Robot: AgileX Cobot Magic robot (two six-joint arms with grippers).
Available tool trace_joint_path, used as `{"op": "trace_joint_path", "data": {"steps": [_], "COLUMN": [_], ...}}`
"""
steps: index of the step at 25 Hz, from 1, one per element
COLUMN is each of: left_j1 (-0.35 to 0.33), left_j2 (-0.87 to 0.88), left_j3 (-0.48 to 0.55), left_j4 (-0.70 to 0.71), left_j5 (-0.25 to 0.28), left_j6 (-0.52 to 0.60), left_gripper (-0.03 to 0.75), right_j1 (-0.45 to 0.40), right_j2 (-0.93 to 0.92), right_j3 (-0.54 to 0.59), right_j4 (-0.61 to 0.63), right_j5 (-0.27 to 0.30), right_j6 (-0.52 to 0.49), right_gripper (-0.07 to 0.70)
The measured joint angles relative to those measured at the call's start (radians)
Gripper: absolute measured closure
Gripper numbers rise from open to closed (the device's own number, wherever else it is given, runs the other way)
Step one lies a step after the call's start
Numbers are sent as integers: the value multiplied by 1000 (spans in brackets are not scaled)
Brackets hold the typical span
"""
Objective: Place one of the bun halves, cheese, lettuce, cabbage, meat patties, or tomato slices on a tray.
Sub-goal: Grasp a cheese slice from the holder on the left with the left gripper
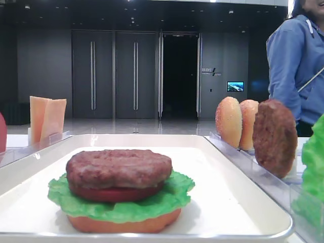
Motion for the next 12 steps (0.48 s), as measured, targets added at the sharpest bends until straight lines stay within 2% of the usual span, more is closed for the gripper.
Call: {"op": "trace_joint_path", "data": {"steps": [6,12], "left_j1": [-7,-53], "left_j2": [93,140], "left_j3": [-85,-100], "left_j4": [-9,6], "left_j5": [23,27], "left_j6": [-21,-61], "left_gripper": [344,344], "right_j1": [0,0], "right_j2": [0,0], "right_j3": [0,0], "right_j4": [0,0], "right_j5": [0,0], "right_j6": [0,0], "right_gripper": [147,147]}}
